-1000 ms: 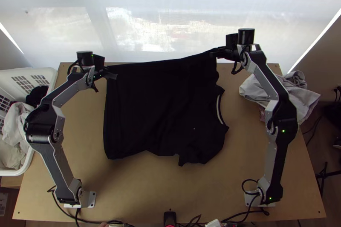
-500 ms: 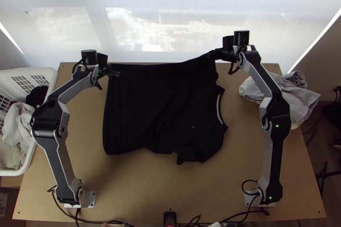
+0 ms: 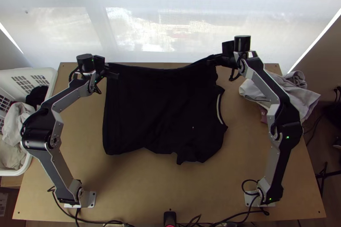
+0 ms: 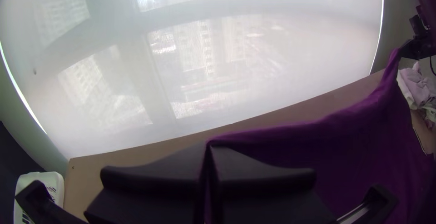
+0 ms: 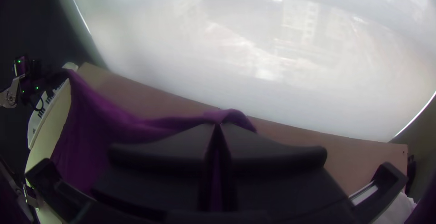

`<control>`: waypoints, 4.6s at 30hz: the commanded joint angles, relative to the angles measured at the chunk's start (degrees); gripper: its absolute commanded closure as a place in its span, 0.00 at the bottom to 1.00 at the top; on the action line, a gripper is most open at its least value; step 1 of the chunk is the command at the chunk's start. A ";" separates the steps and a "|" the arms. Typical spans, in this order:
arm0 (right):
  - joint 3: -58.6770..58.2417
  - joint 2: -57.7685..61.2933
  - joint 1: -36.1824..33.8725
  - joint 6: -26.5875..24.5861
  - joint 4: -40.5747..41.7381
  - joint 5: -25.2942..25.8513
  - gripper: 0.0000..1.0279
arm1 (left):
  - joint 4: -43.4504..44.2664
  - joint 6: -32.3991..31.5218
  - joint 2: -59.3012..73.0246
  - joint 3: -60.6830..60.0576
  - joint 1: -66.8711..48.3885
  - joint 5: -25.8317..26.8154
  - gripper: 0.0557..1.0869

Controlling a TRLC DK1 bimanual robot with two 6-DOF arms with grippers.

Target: Fold the t-shirt

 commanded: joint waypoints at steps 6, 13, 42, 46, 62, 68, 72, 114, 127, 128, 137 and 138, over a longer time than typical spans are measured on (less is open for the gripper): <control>-16.65 -11.15 2.40 -0.58 5.67 1.47 0.97 | 3.84 0.89 -10.10 -14.49 1.54 -0.06 0.97; -27.90 -19.85 1.96 -0.32 7.51 1.47 0.97 | 4.10 0.80 -15.28 -20.99 1.54 -0.06 0.97; -46.80 -30.13 1.17 -0.58 10.24 1.47 0.97 | 3.66 1.50 -22.49 -33.47 -2.07 -0.24 0.97; -49.00 -29.96 1.17 -0.94 10.24 1.47 0.97 | 3.31 2.29 -21.61 -34.88 -2.15 -0.24 0.97; -55.50 -39.80 -1.82 0.03 10.59 1.47 0.11 | -30.26 -1.13 -32.78 -30.75 -2.51 8.03 0.06; -57.79 -49.91 -3.14 1.26 7.25 1.47 0.09 | -53.99 -0.69 -42.71 -25.47 -1.36 13.04 0.06; -59.89 -55.71 -3.14 1.26 4.61 1.47 0.08 | -62.43 -1.57 -46.40 -25.91 -3.74 14.62 0.06; -64.38 -75.84 3.63 1.35 -14.99 1.38 0.07 | -59.27 -5.88 -45.52 -37.16 -13.49 14.35 0.51; -64.03 -74.96 6.62 0.56 -15.51 1.38 0.07 | -60.06 -5.44 -45.96 -37.16 -10.42 14.35 0.92; -64.03 -74.78 7.32 0.12 -15.95 1.38 0.07 | -60.06 -5.44 -45.96 -37.34 -10.15 14.35 0.92; -66.66 -72.50 20.86 -5.59 -20.08 1.47 0.07 | -58.83 -5.88 -45.96 -39.01 -8.31 14.44 0.92; -66.93 -71.79 22.53 -6.21 -20.08 1.47 0.07 | -58.74 -5.88 -45.96 -39.10 -7.69 14.44 0.92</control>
